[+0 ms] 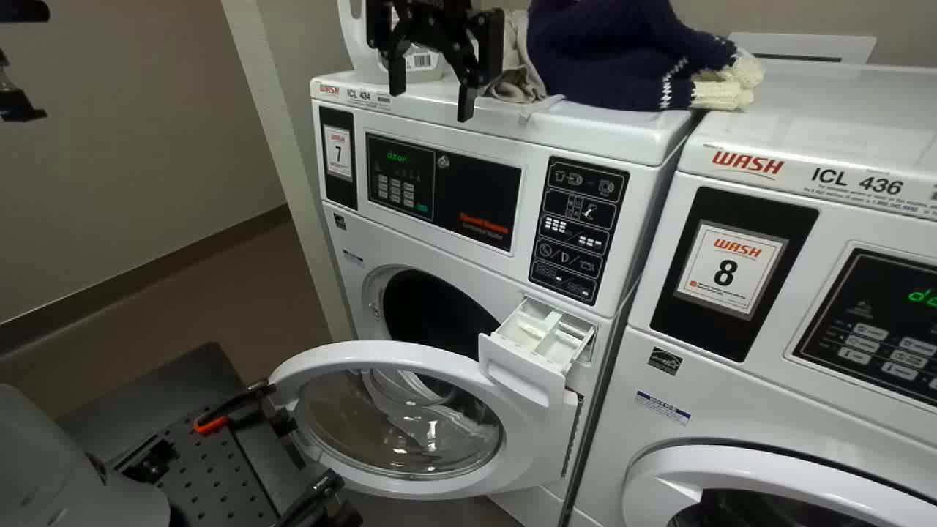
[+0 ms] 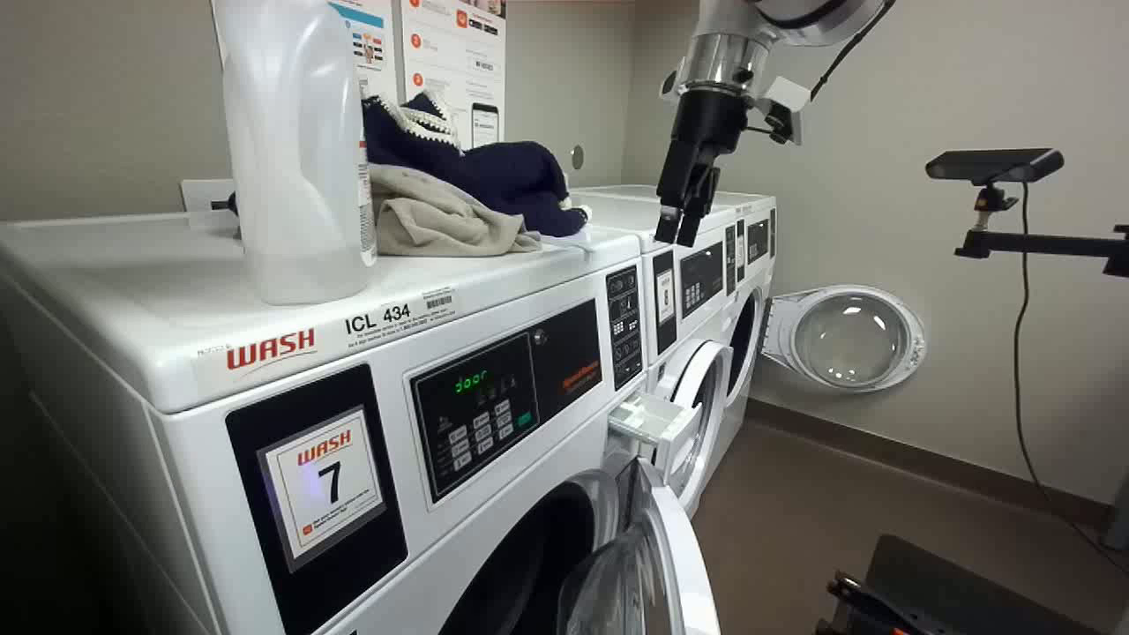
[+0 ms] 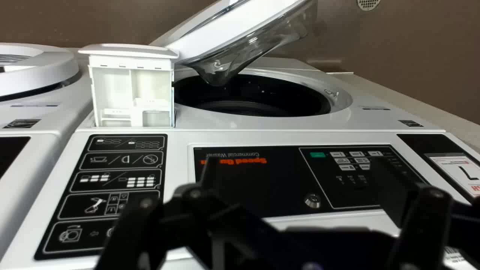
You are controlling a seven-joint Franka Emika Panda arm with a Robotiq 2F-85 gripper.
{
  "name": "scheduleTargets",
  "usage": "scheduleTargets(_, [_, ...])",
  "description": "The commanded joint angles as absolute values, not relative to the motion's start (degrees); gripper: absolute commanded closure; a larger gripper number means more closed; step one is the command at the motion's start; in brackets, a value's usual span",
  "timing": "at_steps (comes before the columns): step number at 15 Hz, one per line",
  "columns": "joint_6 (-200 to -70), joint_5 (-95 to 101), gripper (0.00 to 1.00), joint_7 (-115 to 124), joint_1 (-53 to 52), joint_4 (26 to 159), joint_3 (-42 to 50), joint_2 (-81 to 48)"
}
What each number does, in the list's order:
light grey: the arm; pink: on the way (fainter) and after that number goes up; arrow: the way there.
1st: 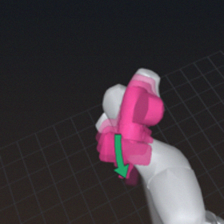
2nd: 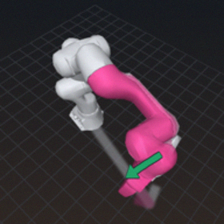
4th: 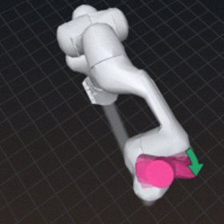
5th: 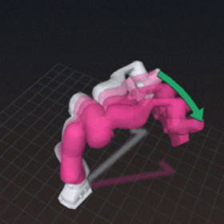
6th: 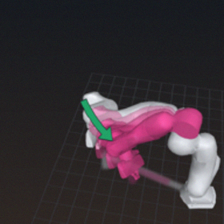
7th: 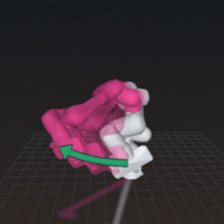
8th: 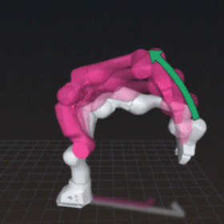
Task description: Close the detergent dispenser of the washing machine to the left.
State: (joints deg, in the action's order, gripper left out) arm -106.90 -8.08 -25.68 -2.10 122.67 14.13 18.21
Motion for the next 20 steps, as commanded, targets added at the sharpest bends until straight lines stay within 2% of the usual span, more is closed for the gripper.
scheduleTargets(1, [-106.73, -8.59, 0.00, -26.08, -0.42, 122.56, 12.67, 18.04])
scheduleTargets(13, [-108.12, -4.09, 0.00, -25.43, 4.23, 127.33, 13.70, 13.78])
scheduleTargets(20, [-115.66, -4.44, 0.00, -27.65, 8.31, 131.02, 15.03, 5.55])
